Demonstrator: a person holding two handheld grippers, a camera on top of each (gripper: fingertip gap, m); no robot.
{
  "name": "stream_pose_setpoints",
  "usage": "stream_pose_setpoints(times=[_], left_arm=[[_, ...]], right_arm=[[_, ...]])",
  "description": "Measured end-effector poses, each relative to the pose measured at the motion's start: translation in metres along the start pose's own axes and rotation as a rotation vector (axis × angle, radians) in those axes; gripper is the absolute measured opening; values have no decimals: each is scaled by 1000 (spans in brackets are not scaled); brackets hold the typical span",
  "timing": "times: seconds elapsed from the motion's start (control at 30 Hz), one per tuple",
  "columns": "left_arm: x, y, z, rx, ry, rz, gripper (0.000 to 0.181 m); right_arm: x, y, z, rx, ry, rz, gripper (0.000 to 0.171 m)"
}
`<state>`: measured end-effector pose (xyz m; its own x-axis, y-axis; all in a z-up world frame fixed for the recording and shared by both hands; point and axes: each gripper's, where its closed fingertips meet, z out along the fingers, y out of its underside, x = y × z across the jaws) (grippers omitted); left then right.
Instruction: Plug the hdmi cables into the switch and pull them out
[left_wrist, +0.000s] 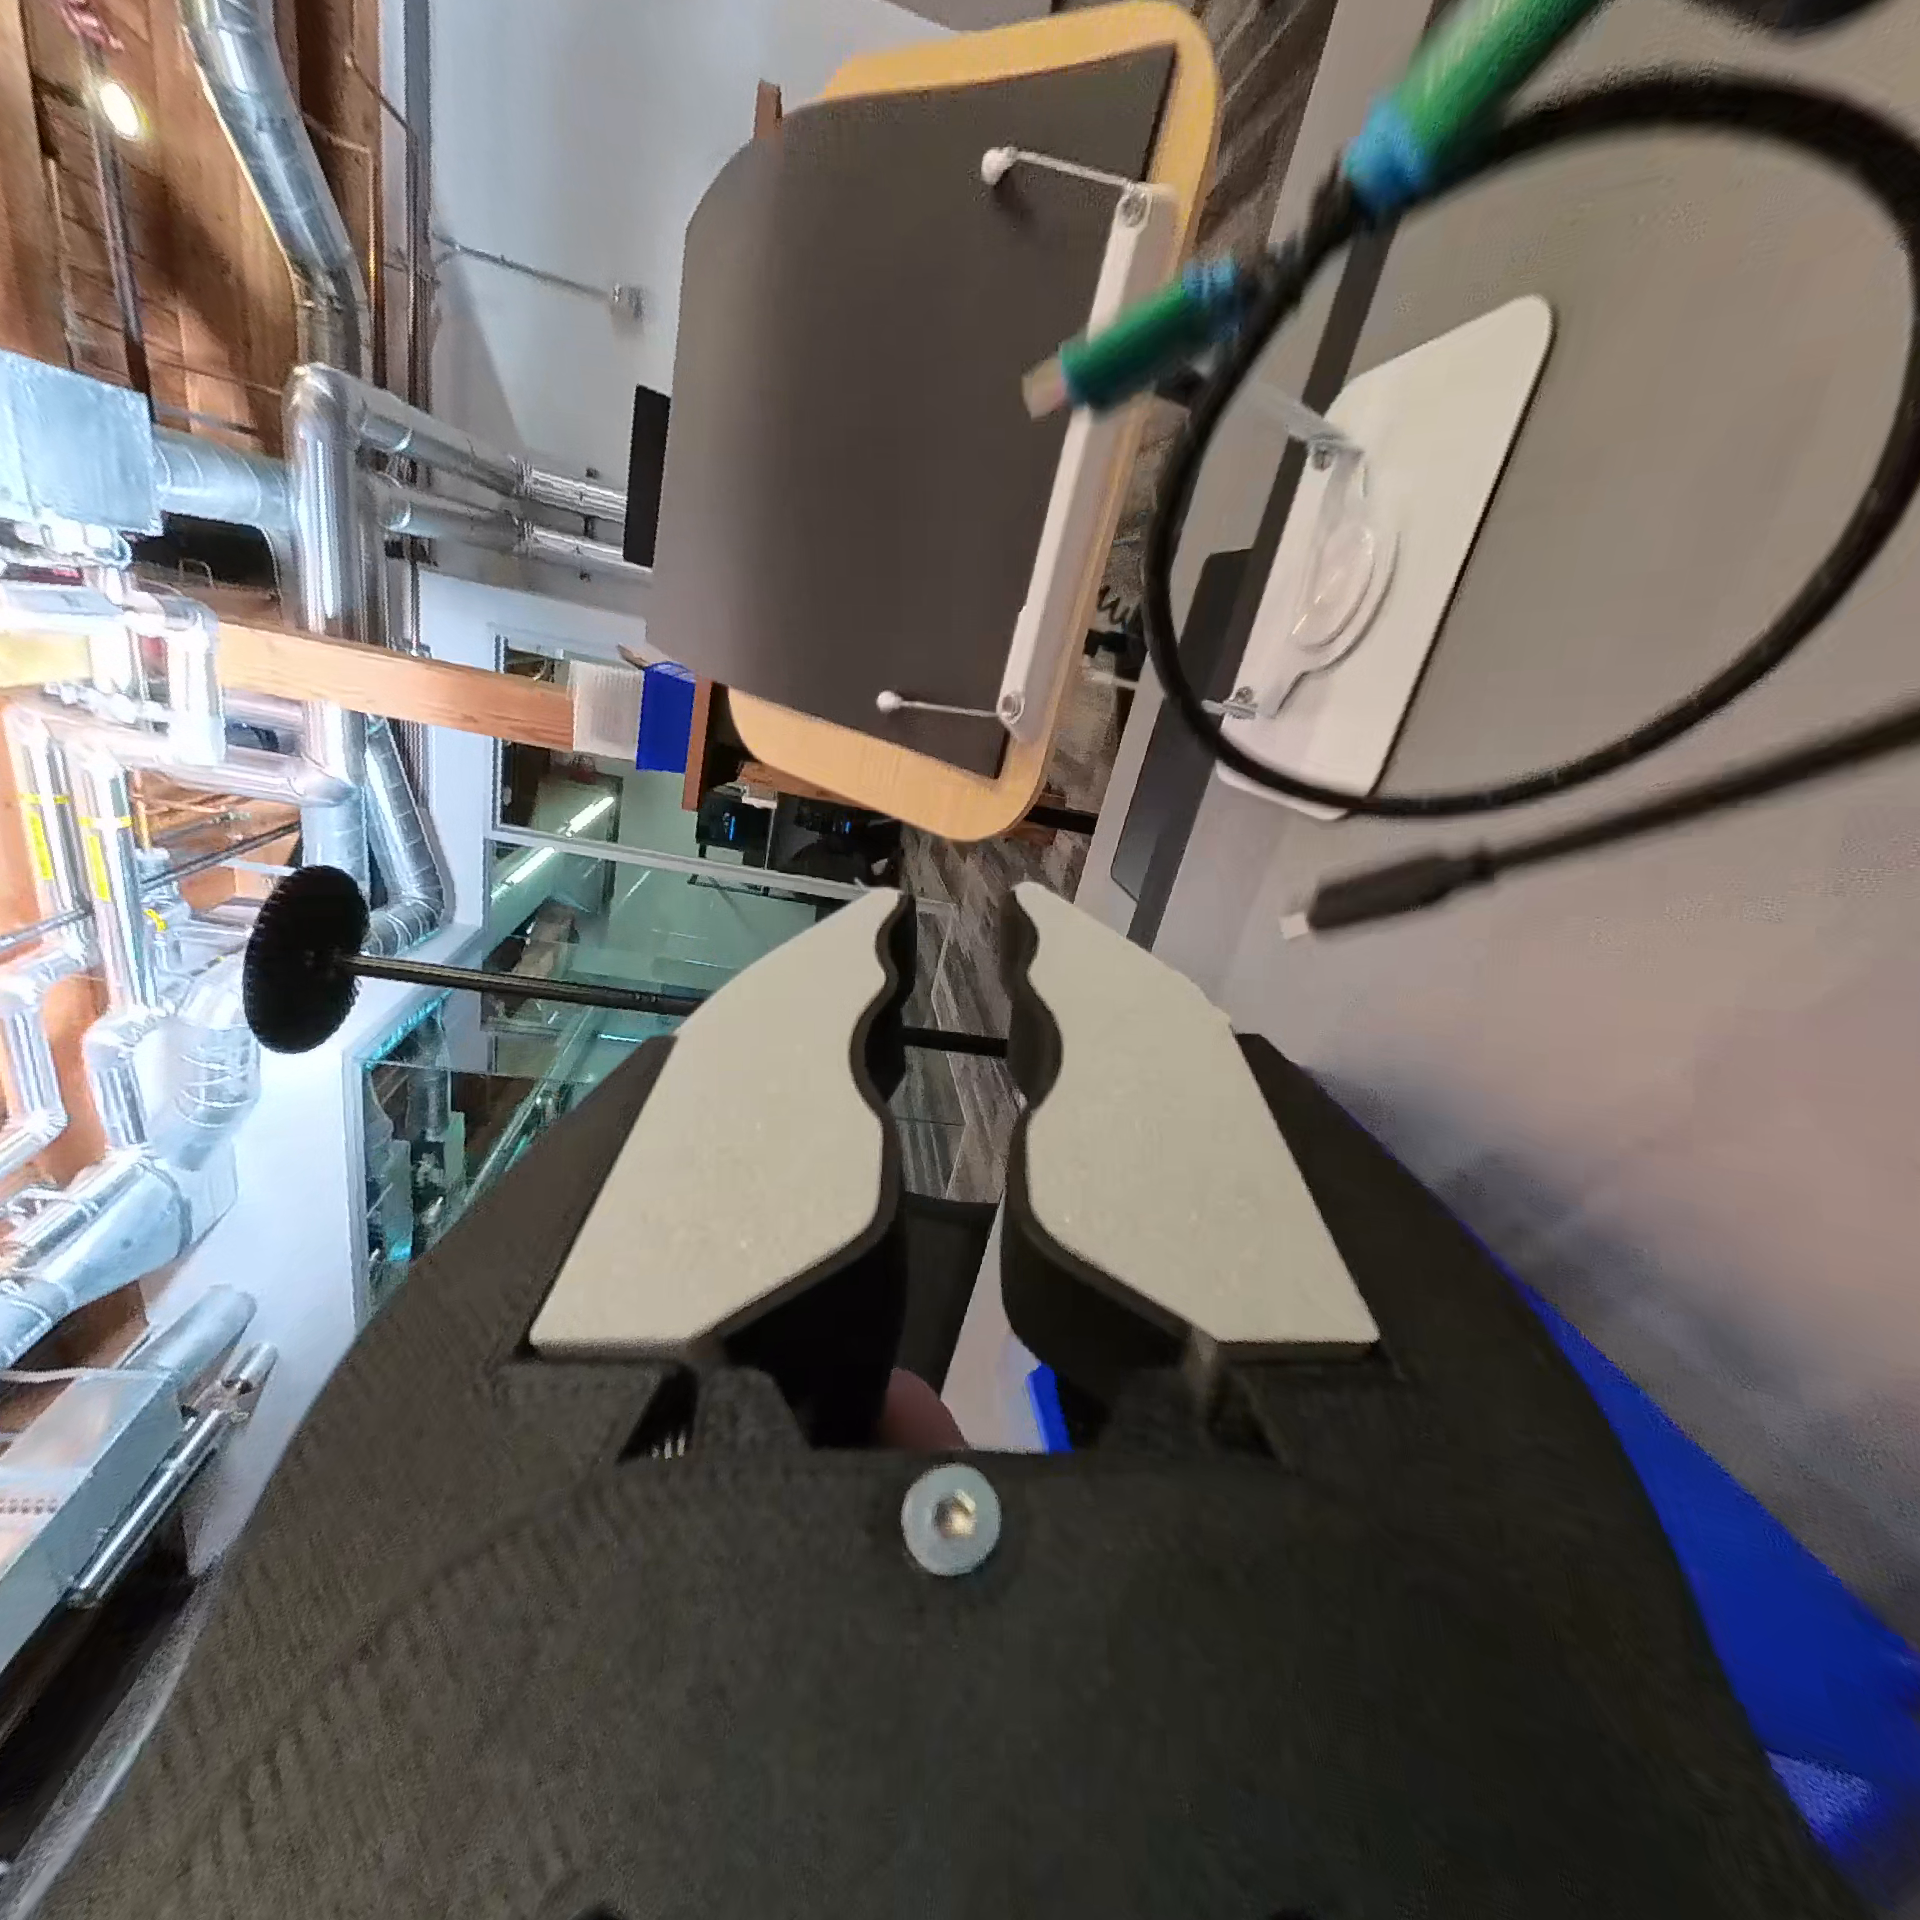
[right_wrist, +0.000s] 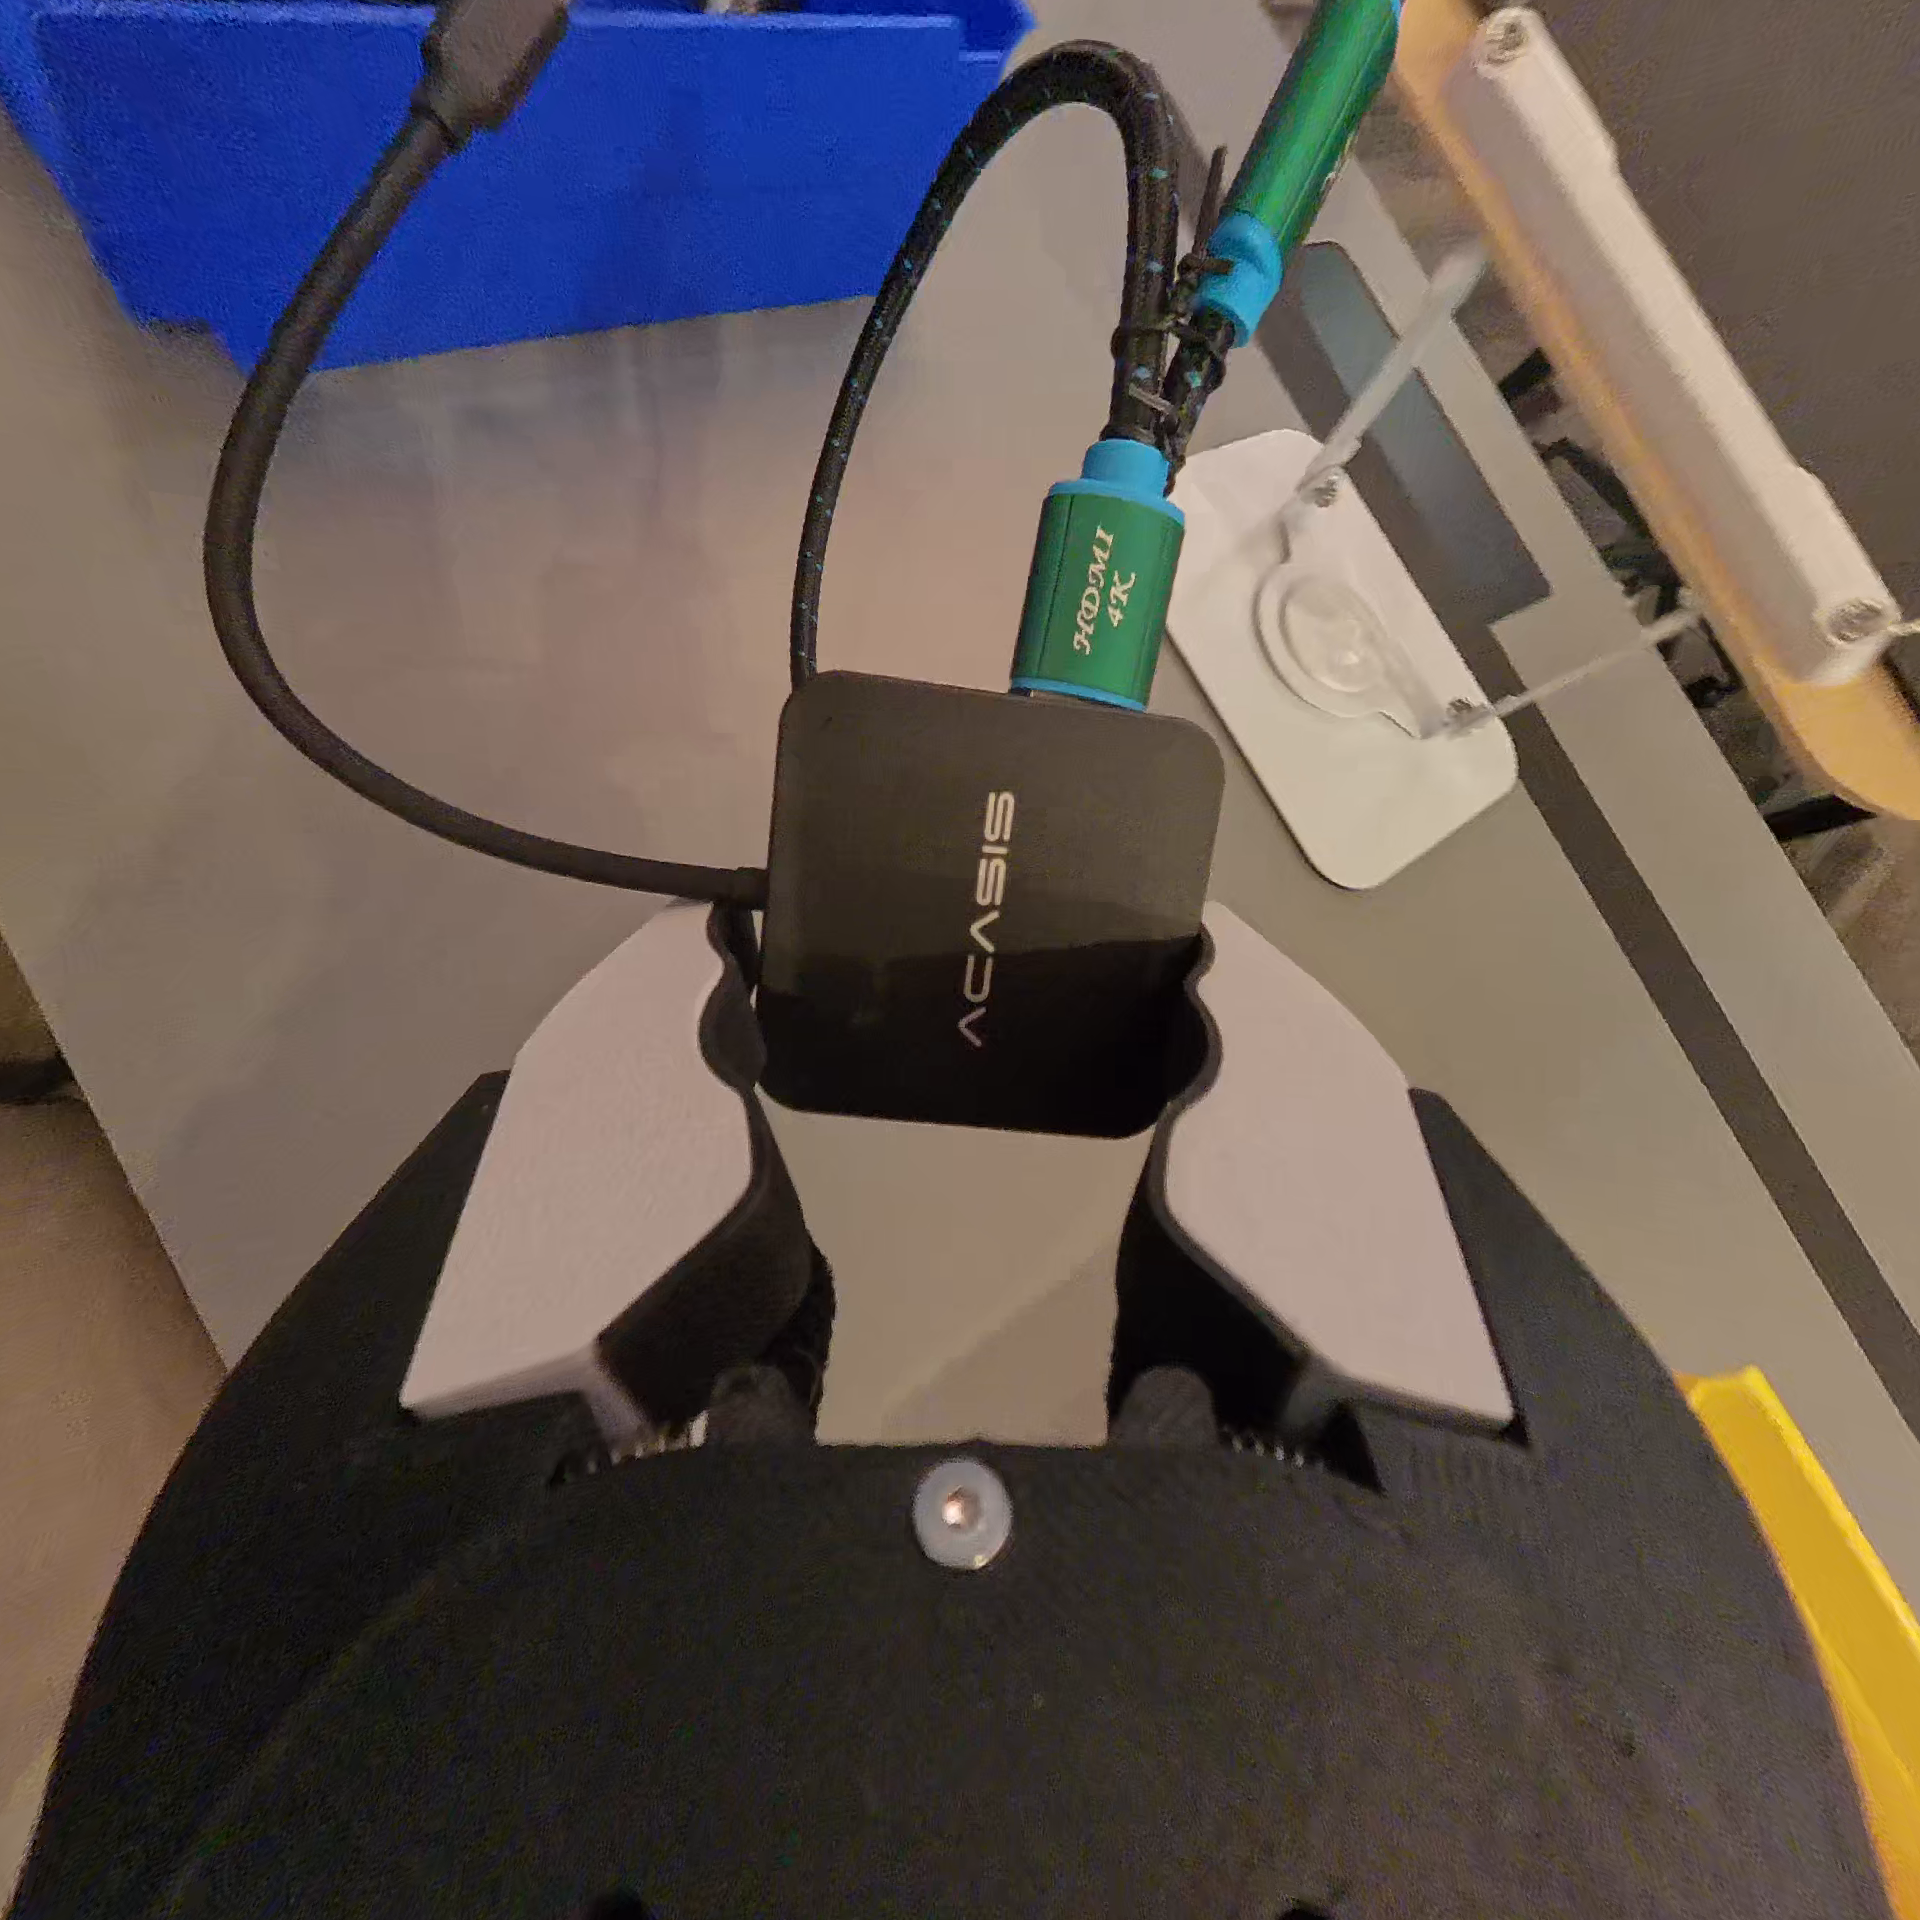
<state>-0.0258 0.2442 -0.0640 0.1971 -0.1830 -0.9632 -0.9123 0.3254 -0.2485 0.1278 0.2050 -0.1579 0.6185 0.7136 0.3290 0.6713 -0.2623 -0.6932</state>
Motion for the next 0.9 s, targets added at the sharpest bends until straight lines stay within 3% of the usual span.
stream_pose_setpoints(times=[0.4, 0.7, 0.9], left_arm=[[-16, 19, 1, -14, -2, -74, 13], [-20, 28, 2, -23, 5, -87, 14], [-19, 31, 3, -26, 12, -83, 14]], right_arm=[[92, 30, -71, 96, 191, 271, 75], [175, 100, -133, 107, 350, 555, 75], [203, 158, -136, 30, 340, 737, 75]])
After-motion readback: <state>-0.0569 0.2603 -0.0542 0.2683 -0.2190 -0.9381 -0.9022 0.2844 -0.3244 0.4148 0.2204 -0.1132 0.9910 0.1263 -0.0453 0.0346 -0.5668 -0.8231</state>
